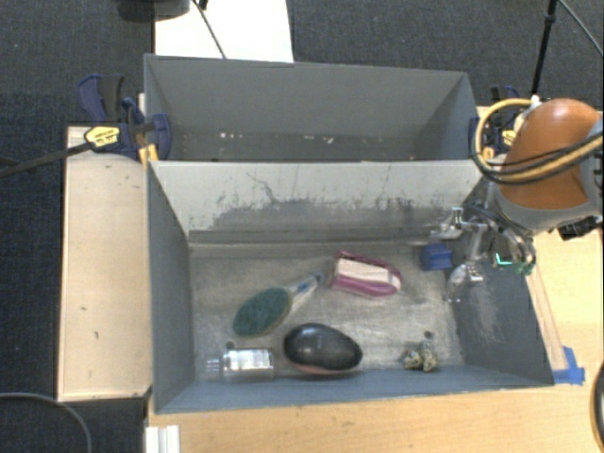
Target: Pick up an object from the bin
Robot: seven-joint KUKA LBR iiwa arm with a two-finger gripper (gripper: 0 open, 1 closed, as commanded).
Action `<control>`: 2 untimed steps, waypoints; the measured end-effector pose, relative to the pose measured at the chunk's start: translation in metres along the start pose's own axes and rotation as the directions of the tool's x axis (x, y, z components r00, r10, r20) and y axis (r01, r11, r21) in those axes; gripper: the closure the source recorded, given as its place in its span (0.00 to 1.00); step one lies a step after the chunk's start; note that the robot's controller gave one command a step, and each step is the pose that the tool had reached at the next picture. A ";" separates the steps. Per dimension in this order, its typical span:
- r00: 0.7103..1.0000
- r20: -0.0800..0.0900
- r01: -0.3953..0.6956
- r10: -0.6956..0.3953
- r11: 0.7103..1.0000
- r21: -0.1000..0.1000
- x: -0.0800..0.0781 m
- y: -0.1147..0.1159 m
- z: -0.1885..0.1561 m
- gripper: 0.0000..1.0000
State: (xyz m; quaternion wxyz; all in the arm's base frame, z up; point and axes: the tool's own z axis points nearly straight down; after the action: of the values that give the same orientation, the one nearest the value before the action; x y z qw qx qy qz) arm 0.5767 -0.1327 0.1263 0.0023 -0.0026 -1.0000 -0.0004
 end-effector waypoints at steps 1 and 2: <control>1.000 0.003 -0.026 0.026 1.000 0.000 -0.005 -0.018 0.047 0.00; 0.997 0.012 -0.076 0.076 0.997 0.001 -0.013 -0.018 0.043 0.00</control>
Offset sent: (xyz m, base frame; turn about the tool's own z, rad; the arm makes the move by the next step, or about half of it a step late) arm 0.0046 -0.0168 -0.0444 0.0222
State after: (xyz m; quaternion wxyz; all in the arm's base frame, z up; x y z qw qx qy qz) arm 0.5890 -0.1506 0.0838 -0.0039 -0.0407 -0.9992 0.0002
